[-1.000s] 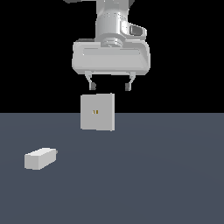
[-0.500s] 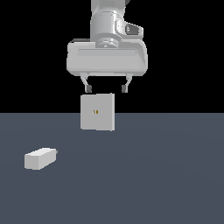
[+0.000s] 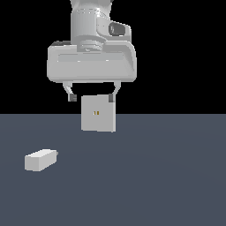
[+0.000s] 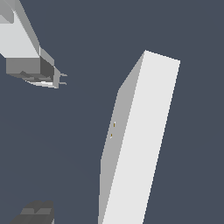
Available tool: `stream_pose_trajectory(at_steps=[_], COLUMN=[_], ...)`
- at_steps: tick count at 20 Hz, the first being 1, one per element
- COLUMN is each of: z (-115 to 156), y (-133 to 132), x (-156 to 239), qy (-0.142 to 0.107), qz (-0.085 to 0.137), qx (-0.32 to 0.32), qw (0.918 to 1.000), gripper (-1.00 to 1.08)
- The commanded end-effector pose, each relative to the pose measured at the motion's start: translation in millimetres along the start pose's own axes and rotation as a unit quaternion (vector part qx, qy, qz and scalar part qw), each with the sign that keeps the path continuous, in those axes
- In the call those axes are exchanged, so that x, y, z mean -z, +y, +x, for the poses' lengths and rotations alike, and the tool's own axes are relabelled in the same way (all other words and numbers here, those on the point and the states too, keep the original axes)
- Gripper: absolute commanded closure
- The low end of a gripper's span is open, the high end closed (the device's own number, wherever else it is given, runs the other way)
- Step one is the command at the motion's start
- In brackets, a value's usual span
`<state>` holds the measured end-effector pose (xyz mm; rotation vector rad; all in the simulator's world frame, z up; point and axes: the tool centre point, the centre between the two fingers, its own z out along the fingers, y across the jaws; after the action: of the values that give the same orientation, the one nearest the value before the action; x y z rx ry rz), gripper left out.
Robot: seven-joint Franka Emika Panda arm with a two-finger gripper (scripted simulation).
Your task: Plug the charger into the wall socket.
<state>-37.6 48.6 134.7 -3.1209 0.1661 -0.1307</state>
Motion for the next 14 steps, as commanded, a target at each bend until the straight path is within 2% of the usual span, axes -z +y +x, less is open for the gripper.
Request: stream_pose_trajectory(at_steps=[1,14], z=[-10.5,-49.6], y=[-10.6,-59.3], x=[-8.0,-49.0], qy=[0.011,0.061], qz=[-0.001,-0.012], qx=[-0.008,-0.045], qw=[0.9999,0.9971], gripper=[-0.92,-0.92])
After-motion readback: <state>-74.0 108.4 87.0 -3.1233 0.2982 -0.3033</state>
